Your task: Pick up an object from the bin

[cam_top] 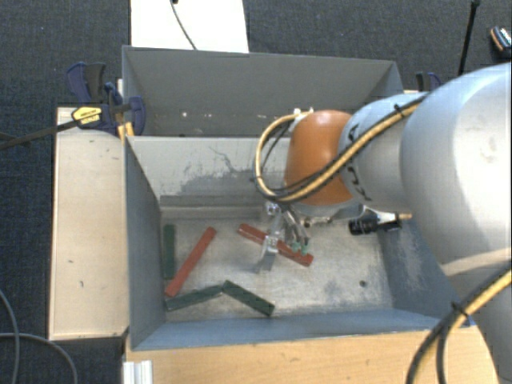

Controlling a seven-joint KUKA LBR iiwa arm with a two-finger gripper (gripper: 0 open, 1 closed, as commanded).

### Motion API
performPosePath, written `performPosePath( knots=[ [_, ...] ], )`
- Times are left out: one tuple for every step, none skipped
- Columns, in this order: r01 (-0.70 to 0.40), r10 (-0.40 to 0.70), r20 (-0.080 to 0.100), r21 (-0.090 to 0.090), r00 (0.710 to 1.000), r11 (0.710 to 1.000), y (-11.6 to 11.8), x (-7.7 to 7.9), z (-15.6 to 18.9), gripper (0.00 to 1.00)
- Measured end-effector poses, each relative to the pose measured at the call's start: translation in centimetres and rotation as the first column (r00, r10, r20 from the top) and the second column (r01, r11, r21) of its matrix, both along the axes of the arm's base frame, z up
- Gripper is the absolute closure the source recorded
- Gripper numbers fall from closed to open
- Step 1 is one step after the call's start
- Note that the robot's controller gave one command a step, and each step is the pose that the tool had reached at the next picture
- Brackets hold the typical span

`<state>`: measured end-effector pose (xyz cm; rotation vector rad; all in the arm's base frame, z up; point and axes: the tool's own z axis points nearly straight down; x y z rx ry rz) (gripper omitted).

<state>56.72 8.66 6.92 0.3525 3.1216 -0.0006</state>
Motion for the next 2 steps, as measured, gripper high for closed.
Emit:
performPosePath(
  knots=[
    [-0.002,0.002,0.0,0.0,1.0,1.0,0.0,0.0,0.0,1.0],
    [-0.012,0.012,0.01,0.002,1.0,1.0,0.0,0.2,9.0,1.0]
  ],
)
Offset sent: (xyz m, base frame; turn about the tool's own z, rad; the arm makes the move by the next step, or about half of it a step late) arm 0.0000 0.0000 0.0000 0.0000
